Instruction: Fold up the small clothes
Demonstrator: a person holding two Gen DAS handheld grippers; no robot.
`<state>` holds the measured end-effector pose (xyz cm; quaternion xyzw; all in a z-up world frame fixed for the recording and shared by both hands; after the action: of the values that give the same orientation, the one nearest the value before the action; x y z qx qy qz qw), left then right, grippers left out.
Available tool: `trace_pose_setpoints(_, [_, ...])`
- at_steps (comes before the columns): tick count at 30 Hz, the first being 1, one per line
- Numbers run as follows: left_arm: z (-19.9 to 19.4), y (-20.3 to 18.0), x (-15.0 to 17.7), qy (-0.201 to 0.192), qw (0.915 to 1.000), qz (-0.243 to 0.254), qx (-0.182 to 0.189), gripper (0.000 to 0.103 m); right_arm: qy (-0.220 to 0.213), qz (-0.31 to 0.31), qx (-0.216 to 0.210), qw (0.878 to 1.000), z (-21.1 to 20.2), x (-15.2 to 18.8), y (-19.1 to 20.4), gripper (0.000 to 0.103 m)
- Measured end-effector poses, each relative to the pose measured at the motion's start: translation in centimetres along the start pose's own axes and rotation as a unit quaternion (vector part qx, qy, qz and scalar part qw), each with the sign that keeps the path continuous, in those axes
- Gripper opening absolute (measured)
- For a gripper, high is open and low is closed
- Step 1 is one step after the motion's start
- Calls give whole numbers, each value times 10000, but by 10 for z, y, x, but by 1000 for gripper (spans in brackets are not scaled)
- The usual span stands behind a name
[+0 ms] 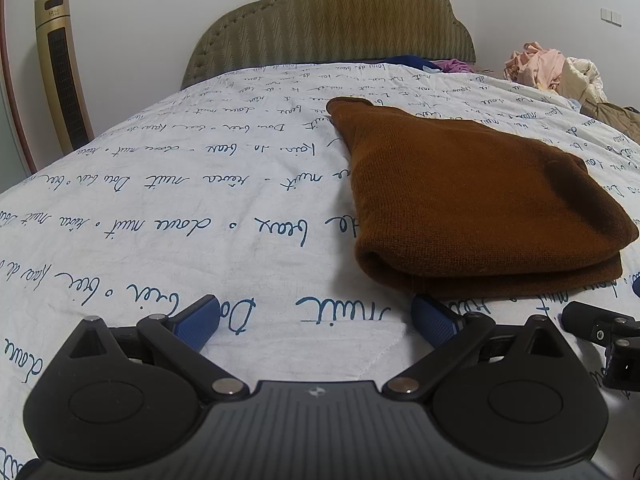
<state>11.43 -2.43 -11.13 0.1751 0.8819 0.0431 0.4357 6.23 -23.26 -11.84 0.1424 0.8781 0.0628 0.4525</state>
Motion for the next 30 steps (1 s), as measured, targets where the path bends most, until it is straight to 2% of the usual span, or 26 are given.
trace_pose_setpoints(12, [0,0,0,0,10000,4,-3,103,-53,14,9,10000,-1,0,0,103])
trace_pose_setpoints(20, [0,0,0,0,10000,4,-3,103,-250,-97,230,9994,-7,-1,1,103])
trace_pose_setpoints(30, [0,0,0,-1,10000,4,0,103,-154,10,171,9997,-3,-1,-3,103])
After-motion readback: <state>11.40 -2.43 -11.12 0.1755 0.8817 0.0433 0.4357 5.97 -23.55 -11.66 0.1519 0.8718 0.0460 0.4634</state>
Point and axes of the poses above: each gripper's, at about its wrist camera, not at the fingertips, and z roughly the way its jaws point, y to its left, x to its underside, the point moved 9 cm from there along z, roughly the way its jaws point, and after that the axes turned 13 degrees about z, right-handed, at the moved point
